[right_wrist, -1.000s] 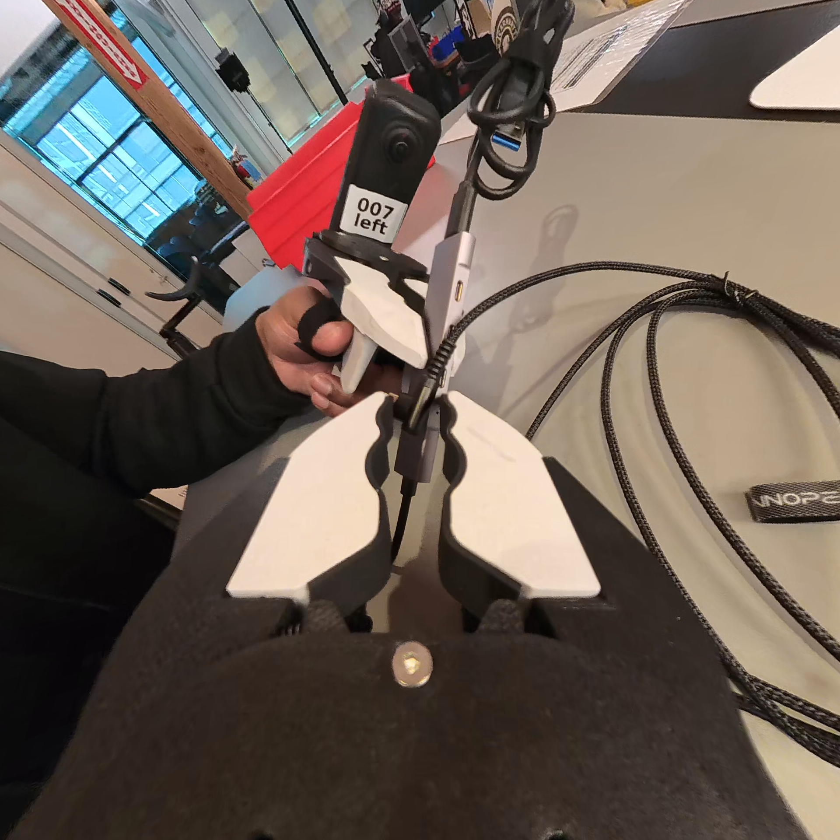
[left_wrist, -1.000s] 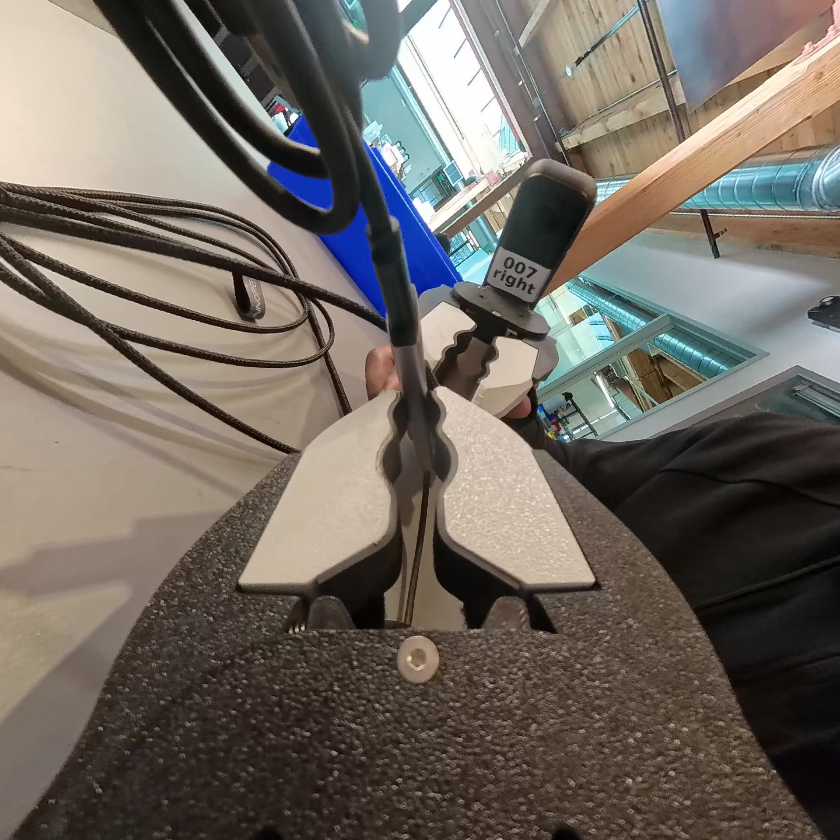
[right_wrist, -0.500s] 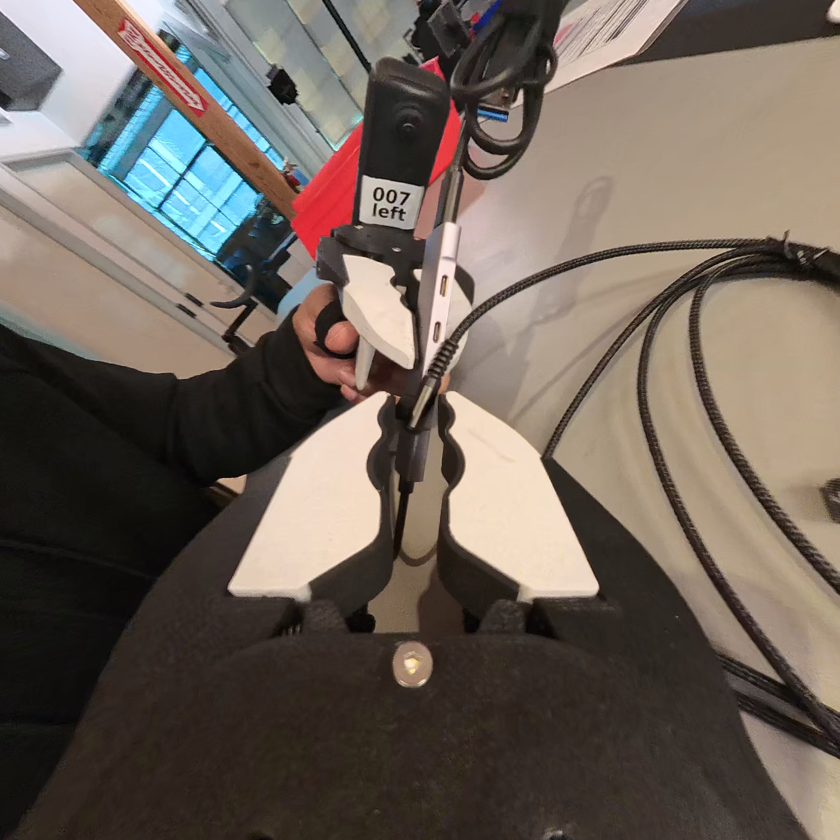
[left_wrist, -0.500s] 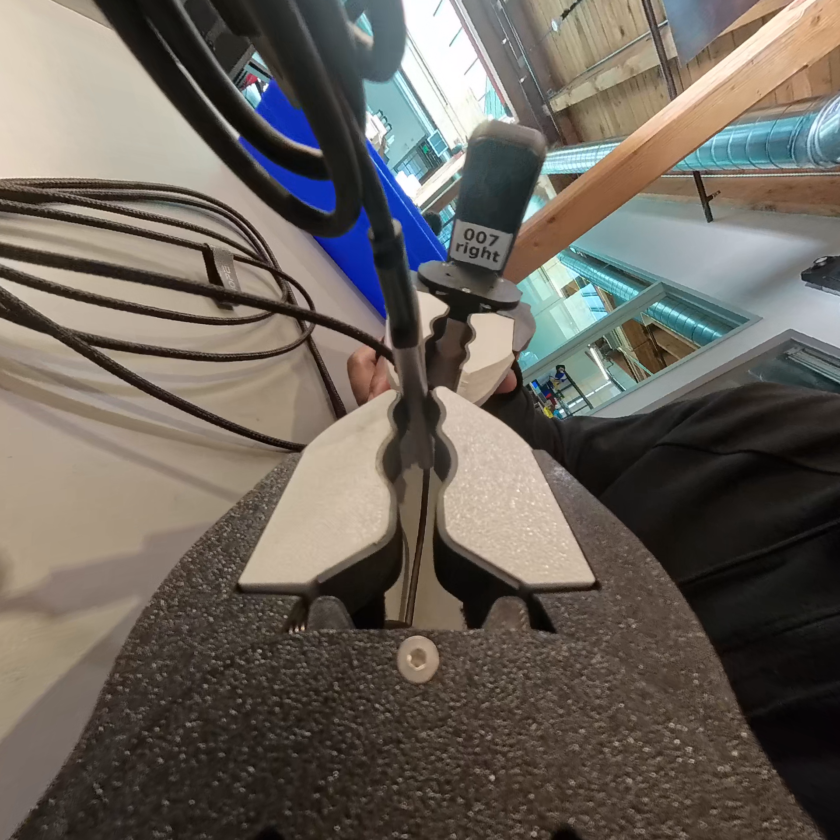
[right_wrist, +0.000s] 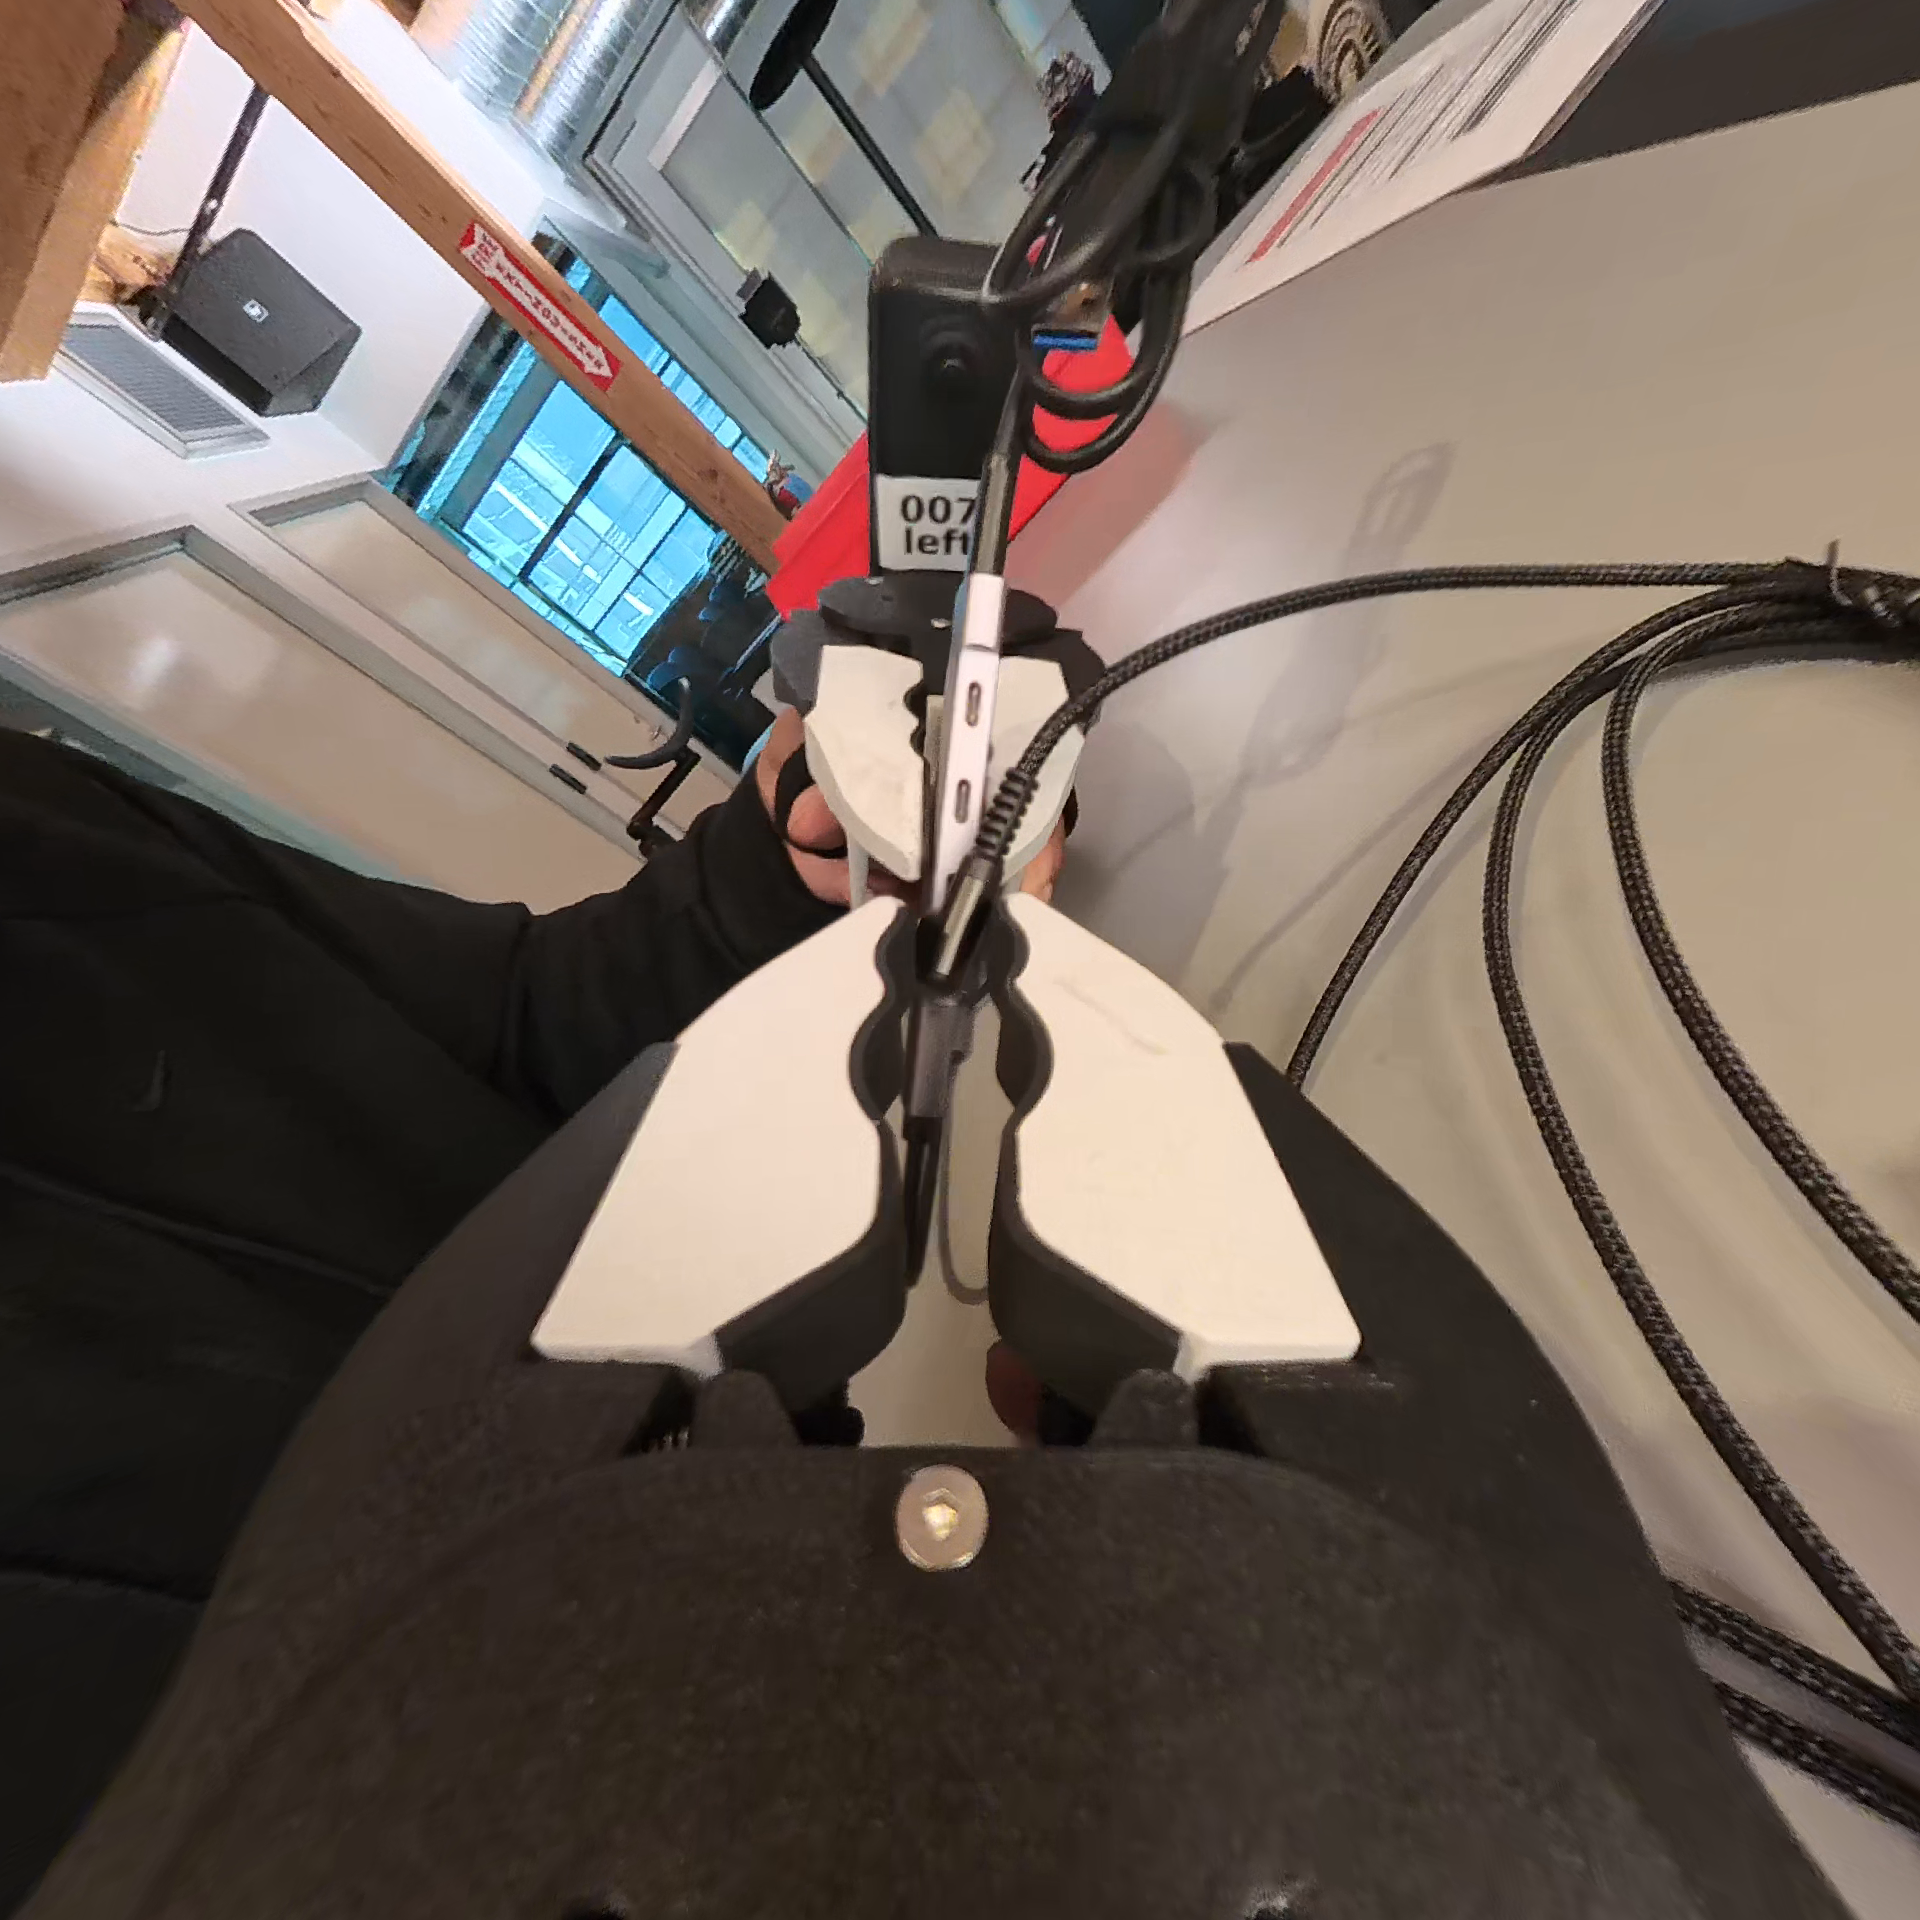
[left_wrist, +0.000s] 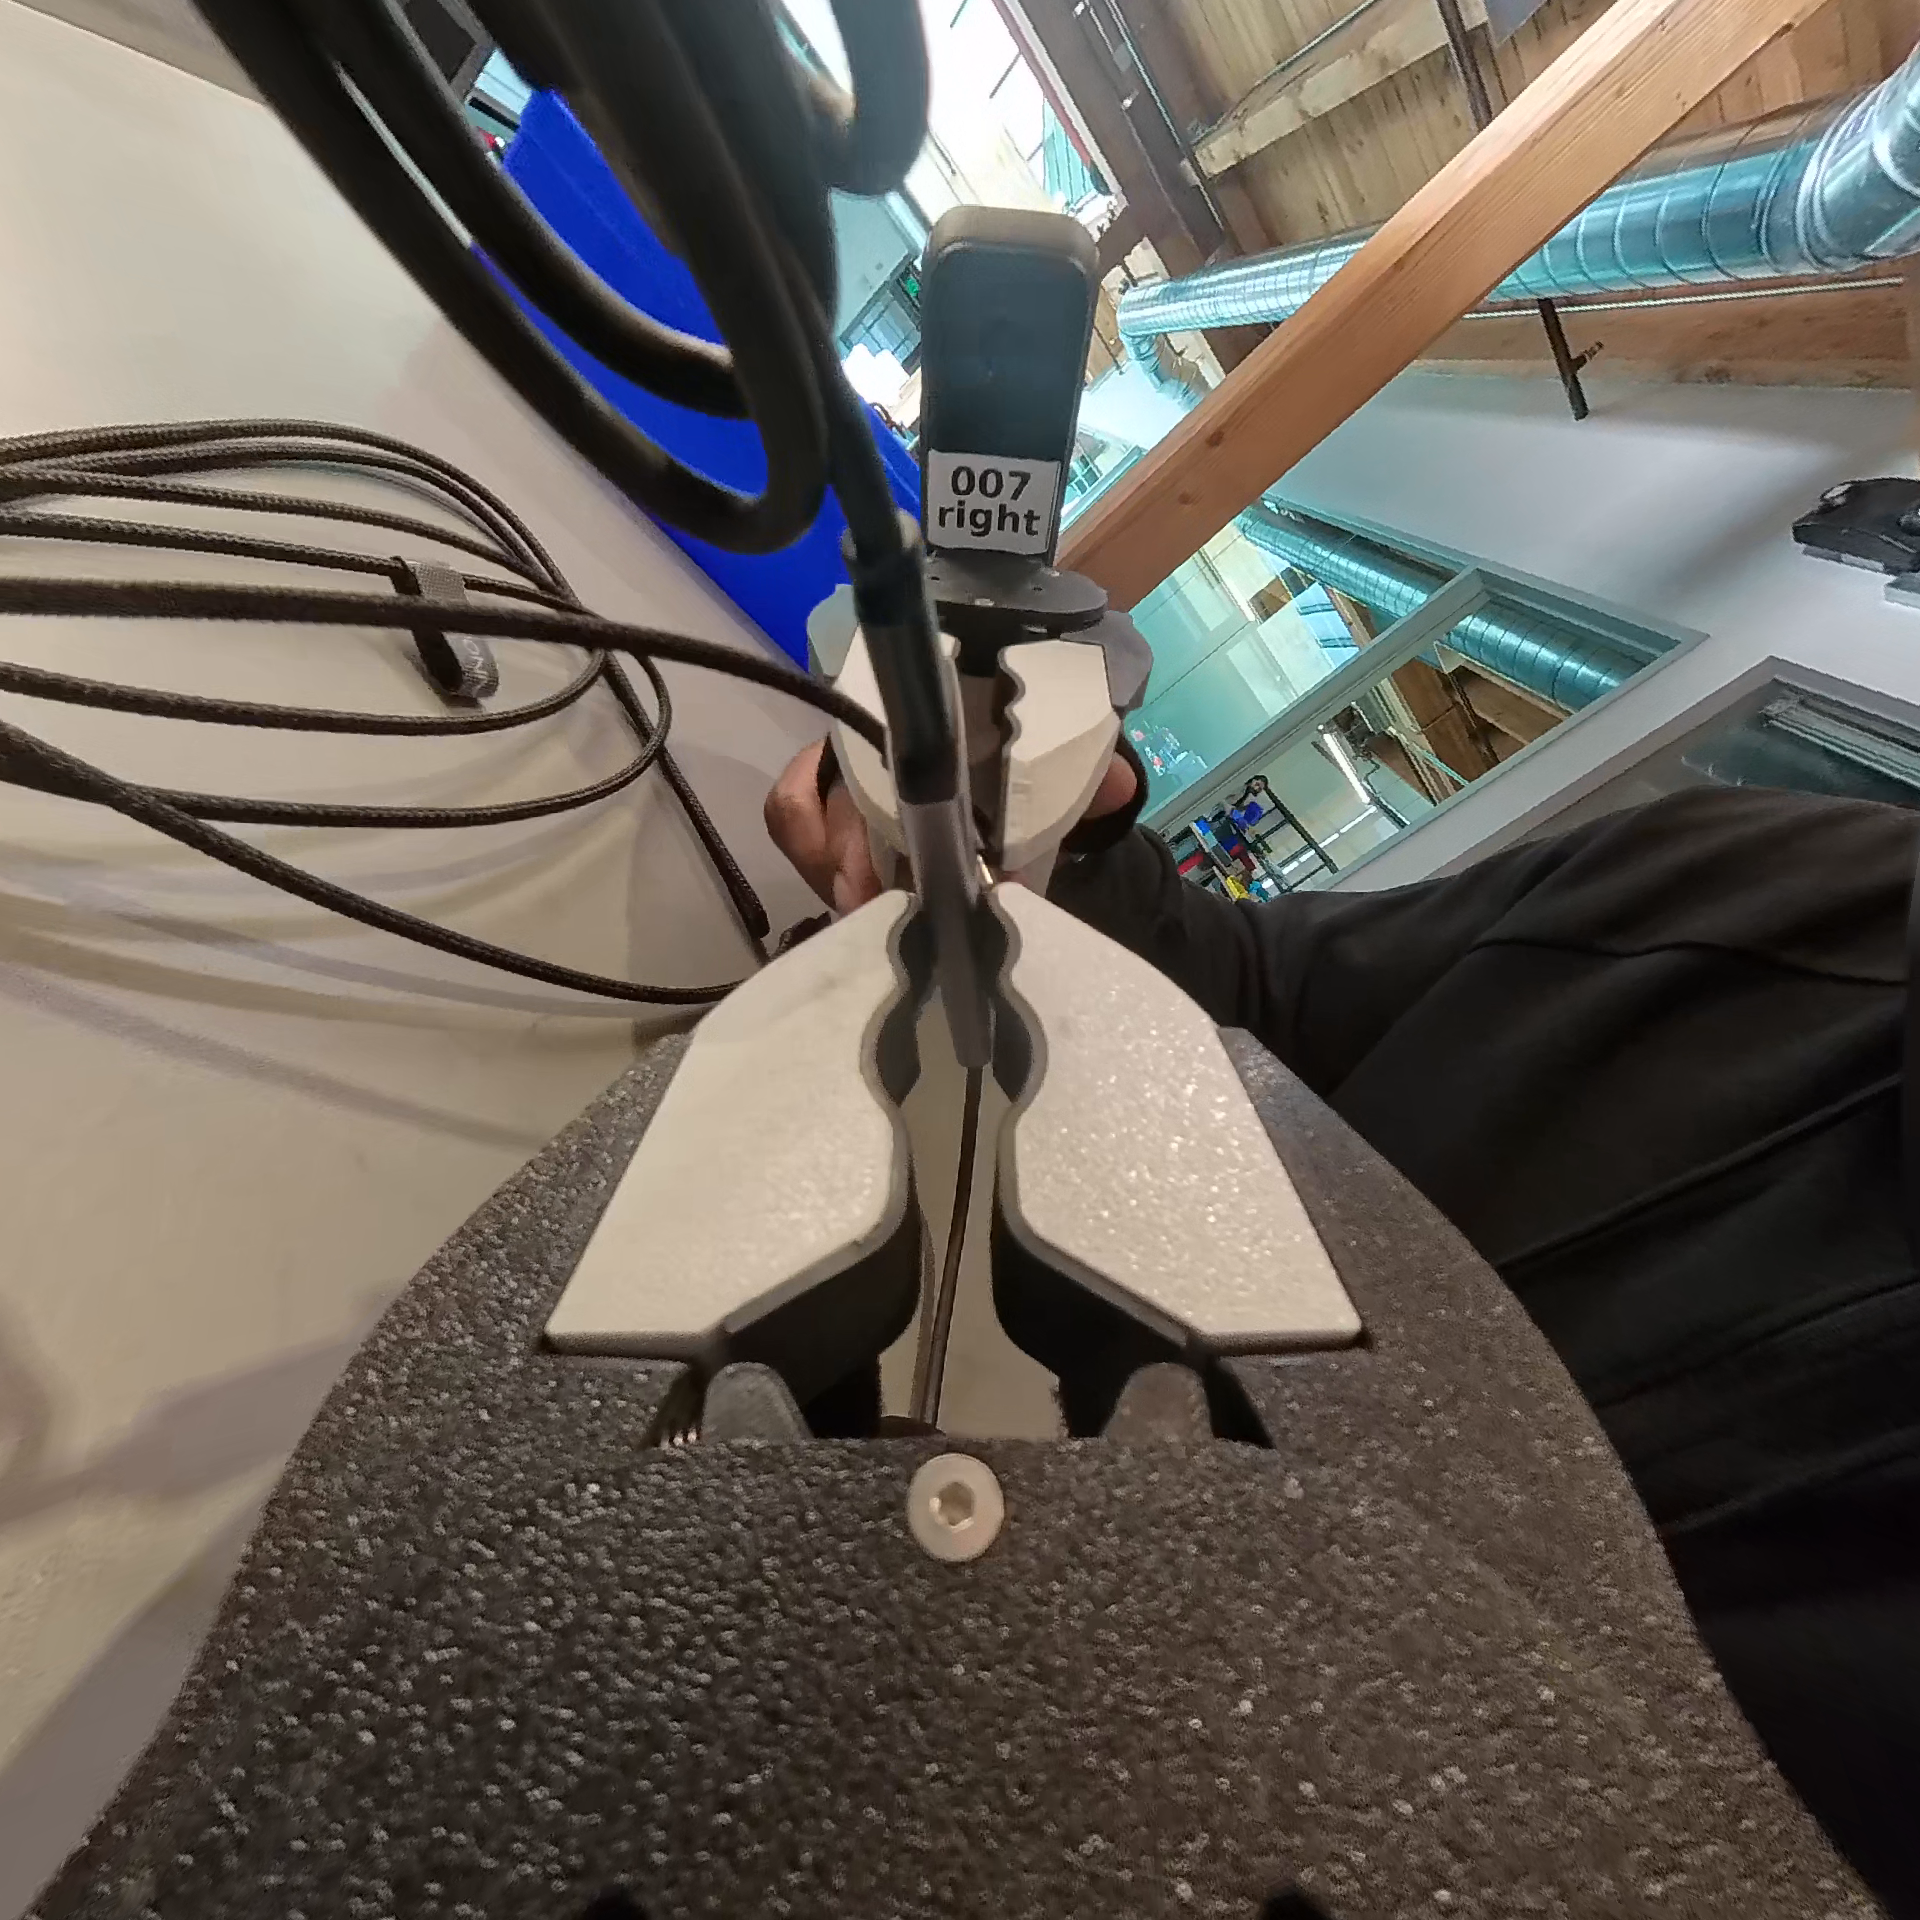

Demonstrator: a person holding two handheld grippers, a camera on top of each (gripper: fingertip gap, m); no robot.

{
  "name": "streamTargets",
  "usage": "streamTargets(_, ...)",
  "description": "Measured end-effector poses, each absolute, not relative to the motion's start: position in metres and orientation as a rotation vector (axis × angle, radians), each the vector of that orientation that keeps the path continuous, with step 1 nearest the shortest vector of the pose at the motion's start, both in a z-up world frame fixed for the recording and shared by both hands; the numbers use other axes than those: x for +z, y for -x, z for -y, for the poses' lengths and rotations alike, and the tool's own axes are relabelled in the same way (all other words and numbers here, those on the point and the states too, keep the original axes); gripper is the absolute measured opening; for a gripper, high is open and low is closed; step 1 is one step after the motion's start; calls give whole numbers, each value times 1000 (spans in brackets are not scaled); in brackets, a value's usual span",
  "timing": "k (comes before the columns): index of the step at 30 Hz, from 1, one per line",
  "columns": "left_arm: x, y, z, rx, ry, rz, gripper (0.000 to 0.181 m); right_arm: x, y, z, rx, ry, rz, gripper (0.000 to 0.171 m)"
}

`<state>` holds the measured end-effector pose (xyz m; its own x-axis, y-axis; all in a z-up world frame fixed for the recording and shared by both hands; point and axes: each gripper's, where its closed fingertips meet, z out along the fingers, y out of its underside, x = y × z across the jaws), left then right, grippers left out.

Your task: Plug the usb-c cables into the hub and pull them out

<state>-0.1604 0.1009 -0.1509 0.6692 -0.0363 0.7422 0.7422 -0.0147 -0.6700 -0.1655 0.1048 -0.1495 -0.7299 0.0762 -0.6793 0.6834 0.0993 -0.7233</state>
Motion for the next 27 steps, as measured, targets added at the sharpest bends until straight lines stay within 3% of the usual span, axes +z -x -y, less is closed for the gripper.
streamTargets(27, -132, 168, -96, -665, 1317, 601, 9, -130, 179, -91, -2064, -768, -2039, 11)
